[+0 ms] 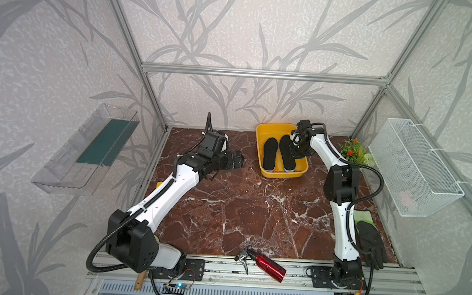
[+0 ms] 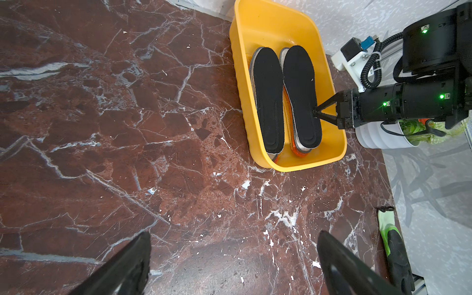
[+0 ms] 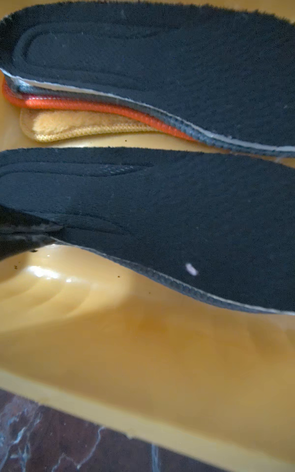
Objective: Put the insoles into the storage box
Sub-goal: Place the insole in the storage box.
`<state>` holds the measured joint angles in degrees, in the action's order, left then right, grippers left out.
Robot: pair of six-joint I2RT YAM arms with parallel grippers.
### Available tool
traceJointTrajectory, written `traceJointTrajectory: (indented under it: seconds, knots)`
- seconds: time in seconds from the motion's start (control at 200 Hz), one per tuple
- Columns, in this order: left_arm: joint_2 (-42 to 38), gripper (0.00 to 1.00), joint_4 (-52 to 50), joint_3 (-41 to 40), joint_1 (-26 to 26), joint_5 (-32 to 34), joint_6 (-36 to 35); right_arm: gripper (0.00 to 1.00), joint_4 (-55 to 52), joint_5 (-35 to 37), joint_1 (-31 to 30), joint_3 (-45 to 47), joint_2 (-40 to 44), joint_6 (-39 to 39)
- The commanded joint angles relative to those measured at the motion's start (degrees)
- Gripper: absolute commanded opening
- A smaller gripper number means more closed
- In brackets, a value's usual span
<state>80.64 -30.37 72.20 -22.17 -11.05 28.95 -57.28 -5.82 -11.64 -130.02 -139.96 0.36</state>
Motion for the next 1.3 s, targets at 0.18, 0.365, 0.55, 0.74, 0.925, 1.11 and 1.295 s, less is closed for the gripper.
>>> traceJointTrajectory:
  seconds: [0.18, 0.365, 0.55, 0.74, 0.925, 1.11, 1.295]
  knots:
    - [-1.6, 0.99, -1.2, 0.1, 0.3, 0.4, -0.5, 0.04, -0.8, 2.4, 0.1, 0.5, -1.6, 1.1]
    - [-1.8, 0.99, -1.0, -0.4, 0.4, 0.5, -0.3, 0.17, -1.0, 2.8, 0.0, 0.8, -0.9, 1.2]
    - [-1.9, 0.99, -1.0, -1.0, 1.2, 1.4, 2.7, 0.31, -2.3, 2.5, 0.0, 0.7, 1.8, 1.7]
    - [-2.0, 0.99, -1.1, -1.2, 2.2, 1.4, 3.5, 0.38, -3.7, -0.1, 0.1, 0.7, 6.1, 1.4]
    - [-1.5, 0.99, -1.9, -0.5, 2.7, 2.2, 3.5, 0.42, -5.5, -2.9, 0.0, 0.9, 11.5, 1.2]
    - [-1.6, 0.99, -4.8, 1.1, 3.1, 9.5, 1.3, 0.44, -4.9, -4.4, 0.0, 6.7, 20.5, -0.2]
    - [-3.7, 0.99, -3.9, -4.7, 3.2, 31.8, 0.1, 0.56, 6.1, -4.6, 1.0, 26.1, 35.6, -0.8]
